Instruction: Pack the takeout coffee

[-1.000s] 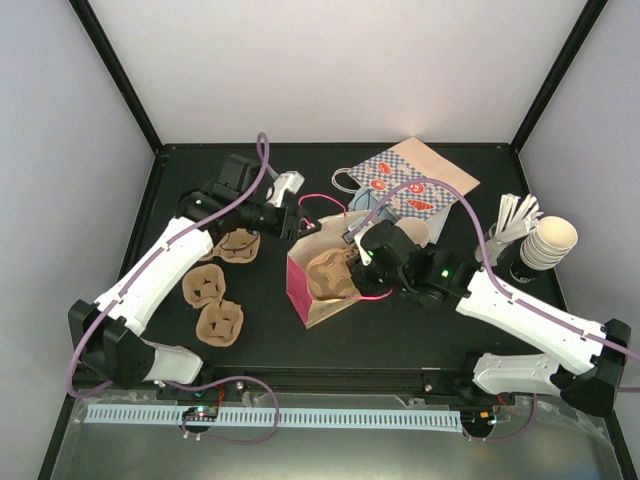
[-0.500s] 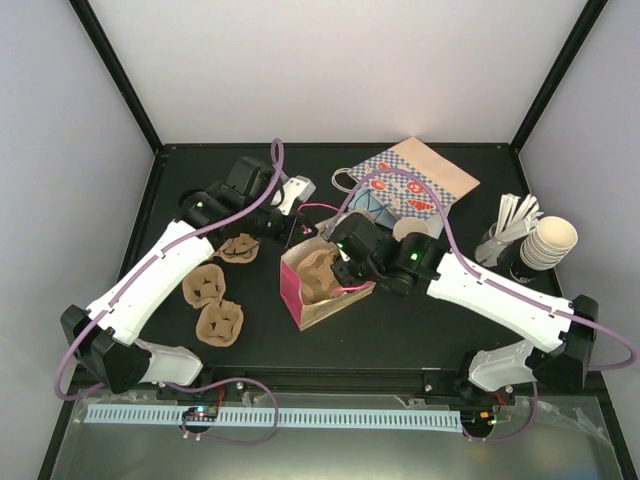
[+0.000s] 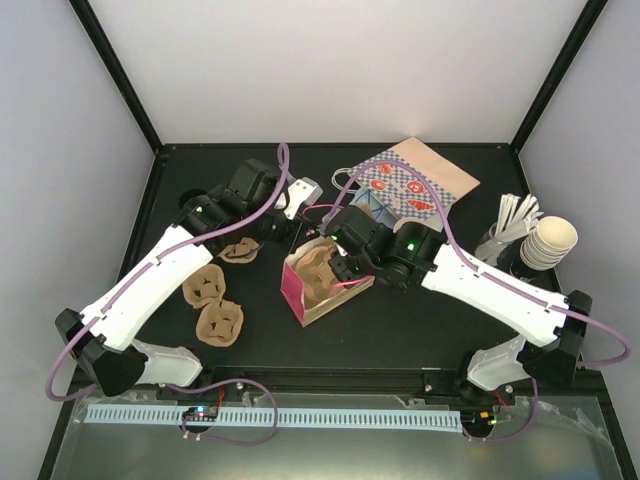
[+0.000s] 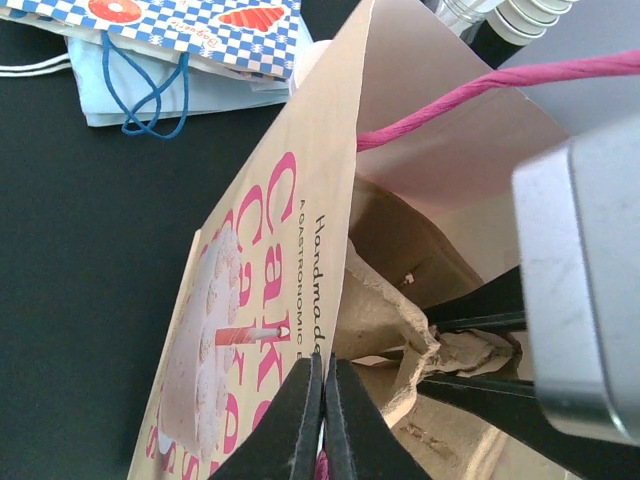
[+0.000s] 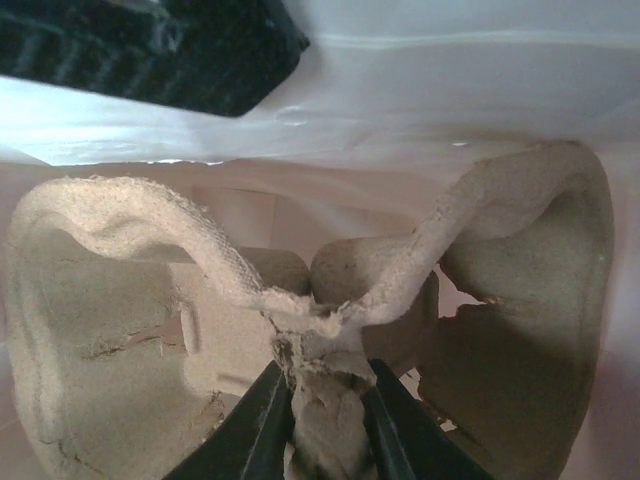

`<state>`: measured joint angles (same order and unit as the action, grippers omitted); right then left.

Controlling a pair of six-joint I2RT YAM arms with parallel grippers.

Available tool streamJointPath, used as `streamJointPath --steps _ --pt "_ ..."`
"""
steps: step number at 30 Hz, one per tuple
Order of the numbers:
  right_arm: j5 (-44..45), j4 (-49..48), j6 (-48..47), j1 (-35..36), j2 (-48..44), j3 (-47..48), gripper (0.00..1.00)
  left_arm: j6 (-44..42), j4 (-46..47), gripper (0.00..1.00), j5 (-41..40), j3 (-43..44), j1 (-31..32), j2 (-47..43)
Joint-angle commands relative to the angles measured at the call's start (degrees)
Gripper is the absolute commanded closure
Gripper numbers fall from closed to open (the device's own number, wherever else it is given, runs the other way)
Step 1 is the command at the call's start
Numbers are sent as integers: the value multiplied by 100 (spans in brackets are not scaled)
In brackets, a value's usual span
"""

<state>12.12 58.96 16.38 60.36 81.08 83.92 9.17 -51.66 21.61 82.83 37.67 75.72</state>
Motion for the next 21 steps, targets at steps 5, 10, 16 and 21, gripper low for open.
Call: streamJointPath --steps 5,10,16,21 --pt "121 394 -88 29 176 472 80 -195 -20 98 -448 303 329 -128" --pt "127 336 -96 21 347 379 80 -97 59 98 -473 331 389 -160" --pt "115 -108 49 24 308 -98 82 115 339 98 -677 209 383 -388" --pt "67 -393 135 36 100 -560 85 225 582 98 -746 147 381 -475"
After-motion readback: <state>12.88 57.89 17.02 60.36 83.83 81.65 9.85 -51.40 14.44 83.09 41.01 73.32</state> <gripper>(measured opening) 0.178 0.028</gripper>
